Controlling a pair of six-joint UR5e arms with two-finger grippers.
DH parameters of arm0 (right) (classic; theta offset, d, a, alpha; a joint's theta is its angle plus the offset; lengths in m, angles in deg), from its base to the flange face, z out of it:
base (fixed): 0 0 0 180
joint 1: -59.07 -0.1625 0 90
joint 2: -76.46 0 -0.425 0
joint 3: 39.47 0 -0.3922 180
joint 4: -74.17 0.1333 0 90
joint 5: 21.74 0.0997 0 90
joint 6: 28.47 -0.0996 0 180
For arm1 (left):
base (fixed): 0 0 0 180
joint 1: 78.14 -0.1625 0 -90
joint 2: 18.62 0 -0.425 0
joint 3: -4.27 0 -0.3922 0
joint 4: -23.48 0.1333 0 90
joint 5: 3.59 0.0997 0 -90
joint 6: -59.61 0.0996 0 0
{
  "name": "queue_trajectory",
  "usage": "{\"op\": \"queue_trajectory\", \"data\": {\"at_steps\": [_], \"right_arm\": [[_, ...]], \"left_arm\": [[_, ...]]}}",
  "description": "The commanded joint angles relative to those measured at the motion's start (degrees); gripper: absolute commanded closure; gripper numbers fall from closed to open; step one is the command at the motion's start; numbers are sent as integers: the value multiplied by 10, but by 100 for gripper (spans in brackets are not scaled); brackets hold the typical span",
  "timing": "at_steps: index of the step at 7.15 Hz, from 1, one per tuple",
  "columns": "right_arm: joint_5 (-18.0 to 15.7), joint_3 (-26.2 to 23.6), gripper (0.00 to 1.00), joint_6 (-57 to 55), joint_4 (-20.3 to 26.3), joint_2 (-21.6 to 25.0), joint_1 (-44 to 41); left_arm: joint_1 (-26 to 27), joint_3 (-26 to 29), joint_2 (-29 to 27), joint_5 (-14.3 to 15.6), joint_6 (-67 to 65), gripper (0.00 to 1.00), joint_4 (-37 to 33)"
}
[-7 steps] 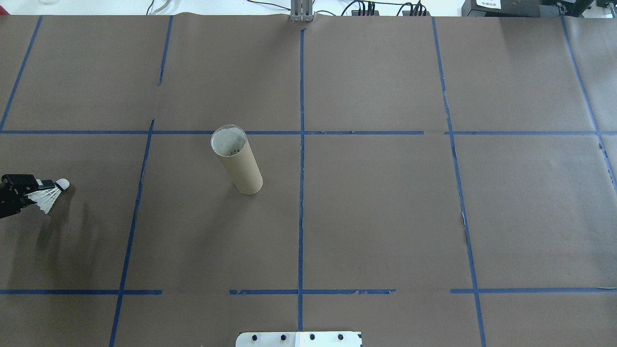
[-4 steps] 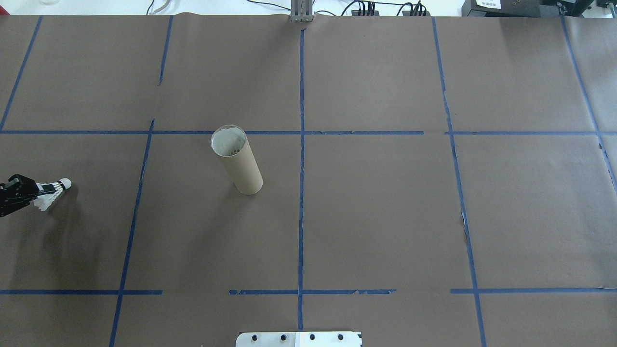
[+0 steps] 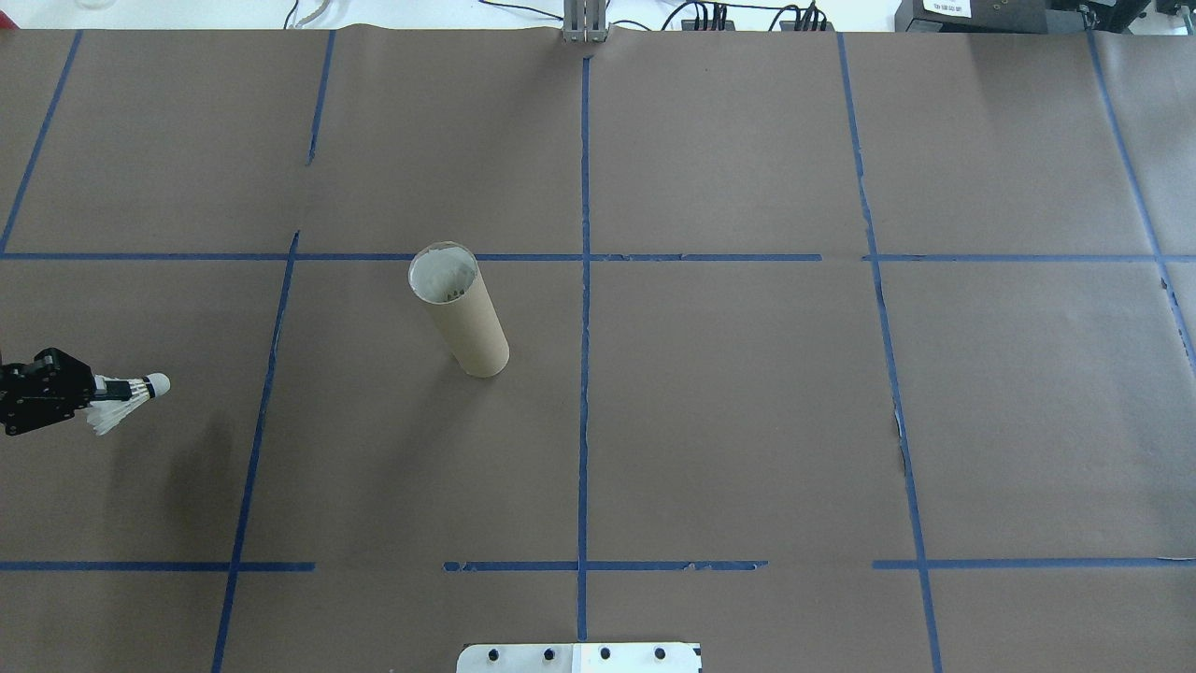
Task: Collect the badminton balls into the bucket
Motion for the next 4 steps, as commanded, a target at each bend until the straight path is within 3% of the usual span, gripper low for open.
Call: {"op": "queue_trajectory", "data": {"at_steps": [1,2,4], "right_arm": [[0,0,0,0,0,0,0],[0,0,0,0,0,0,0],[0,0,0,0,0,0,0]], "left_arm": [[48,-123,2,-100,3,100,135],[55,-175,2,-105,6,100,198],[55,-318,-6,-105,105,100,411]]}}
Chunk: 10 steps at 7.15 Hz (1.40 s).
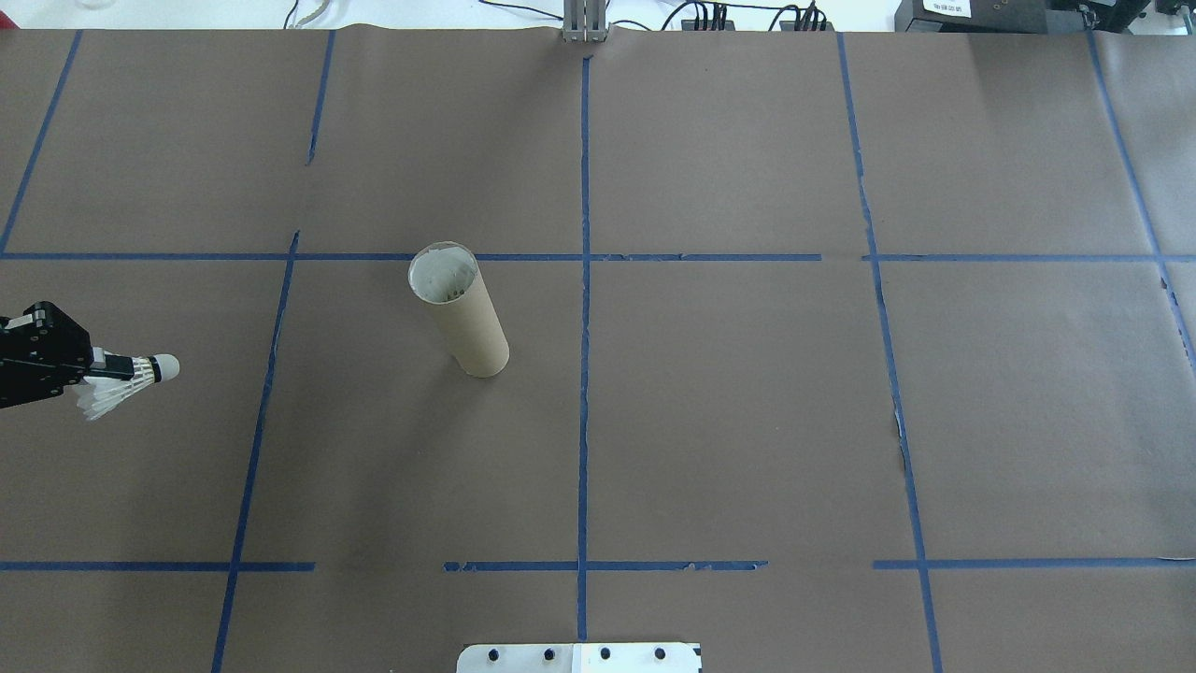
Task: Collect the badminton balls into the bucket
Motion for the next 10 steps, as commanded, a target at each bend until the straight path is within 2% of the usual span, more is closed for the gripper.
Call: {"op": "queue_trajectory", "data": {"at_steps": [1,4,5,6,7,10], "right_arm": [[0,0,0,0,0,0,0],[0,0,0,0,0,0,0],[0,0,0,0,0,0,0],[0,0,0,0,0,0,0],[0,0,0,0,0,0,0],[0,0,0,0,0,0,0]], "left_arm": [[3,-138,-16,-3,94,100,201],[3,-217,-185,7,144,100,483],[-2,-223,-287,46,165,100,619],[-23,-222,-407,92,219,100,795],[-51,-219,-476,148,246,100,901],[-125,-195,-528,205,270,100,935]]}}
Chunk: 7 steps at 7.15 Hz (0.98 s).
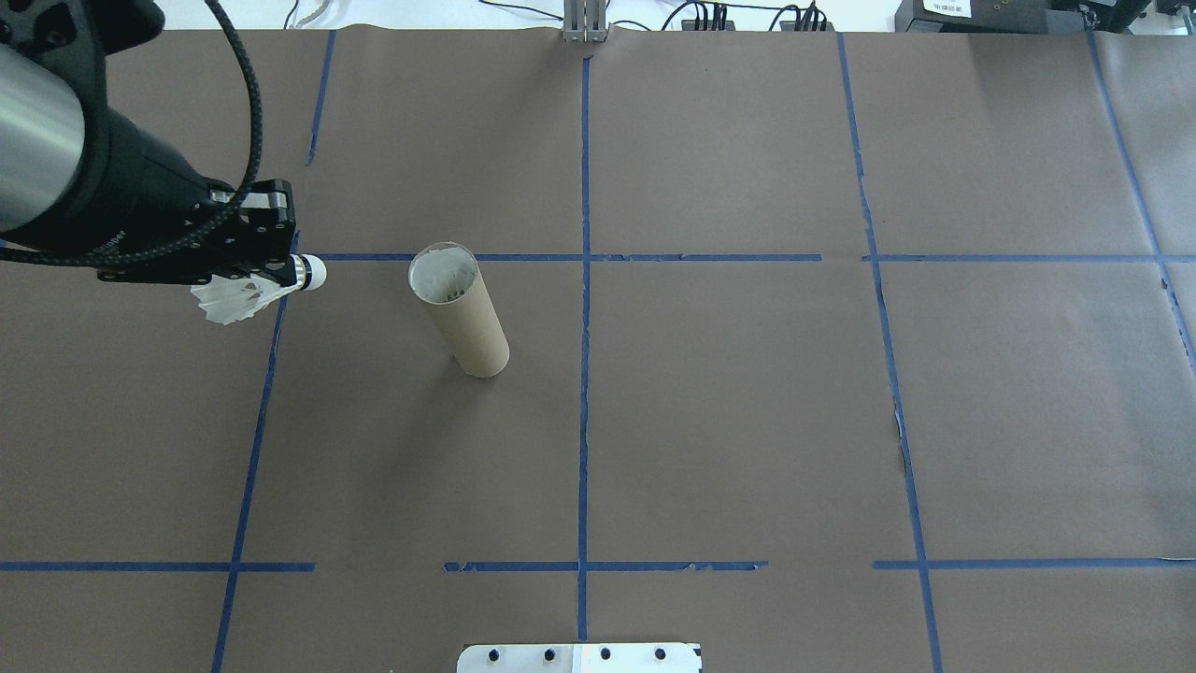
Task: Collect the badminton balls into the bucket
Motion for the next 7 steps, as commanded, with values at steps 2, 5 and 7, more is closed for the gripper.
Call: {"op": "queue_trajectory", "data": {"at_steps": [2,5,7], "right_arm": [[0,0,0,0,0,0,0],[0,0,0,0,0,0,0],[0,0,0,0,0,0,0]], "left_arm": [[-78,71,-136,110,61,100,137],[-78,170,-208,138,187,100,180],[-77,222,-235,163,279,100,199]]}}
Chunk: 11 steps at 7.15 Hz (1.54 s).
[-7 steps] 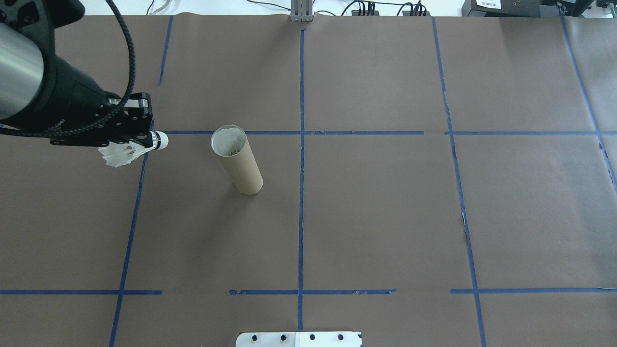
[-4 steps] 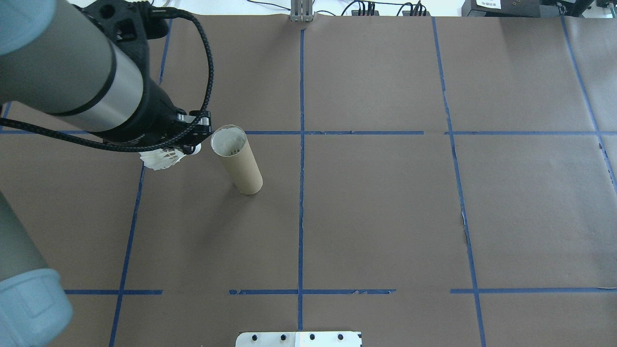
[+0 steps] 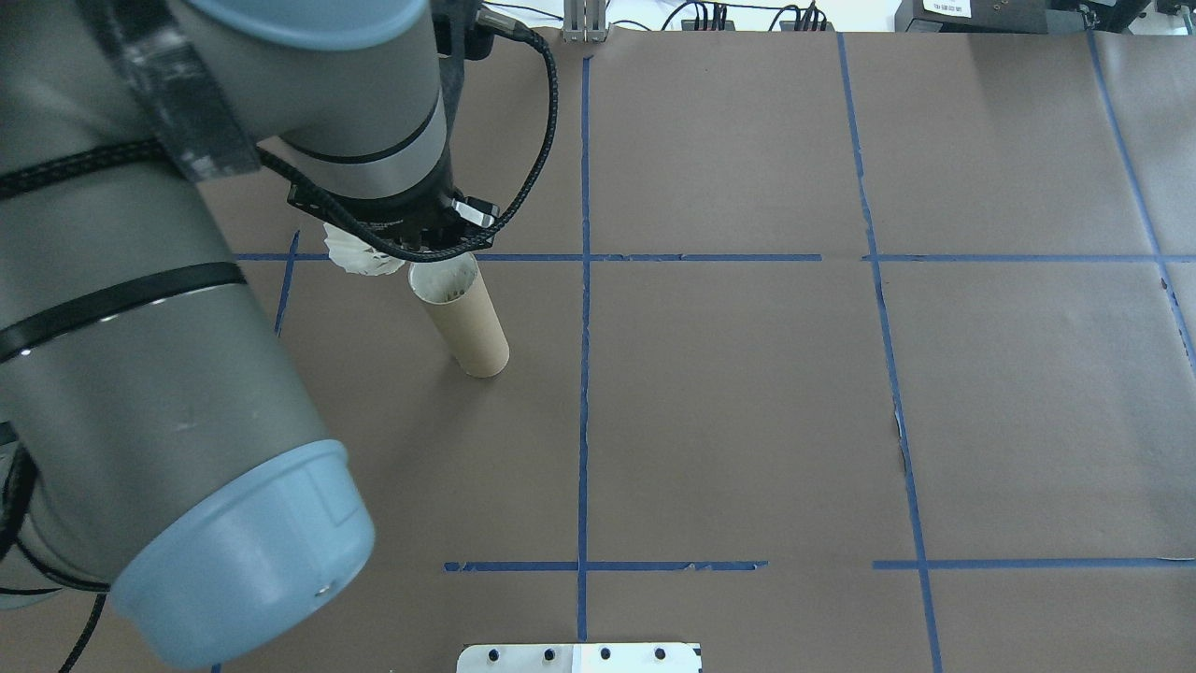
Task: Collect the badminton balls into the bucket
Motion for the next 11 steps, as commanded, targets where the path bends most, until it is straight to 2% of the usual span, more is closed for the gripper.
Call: {"op": "queue_trajectory", "data": {"at_steps": [1,2,5,11], "right_arm": [[0,0,0,0,0,0,0],[0,0,0,0,0,0,0],[0,0,0,0,0,0,0],[0,0,0,0,0,0,0]], "left_arm": [[1,55,-15,33,88,100,9],[0,74,-13,34,127,100,6],[-2,103,-11,36,130,100,-14],[-30,102,27,36,129,100,-66]]}}
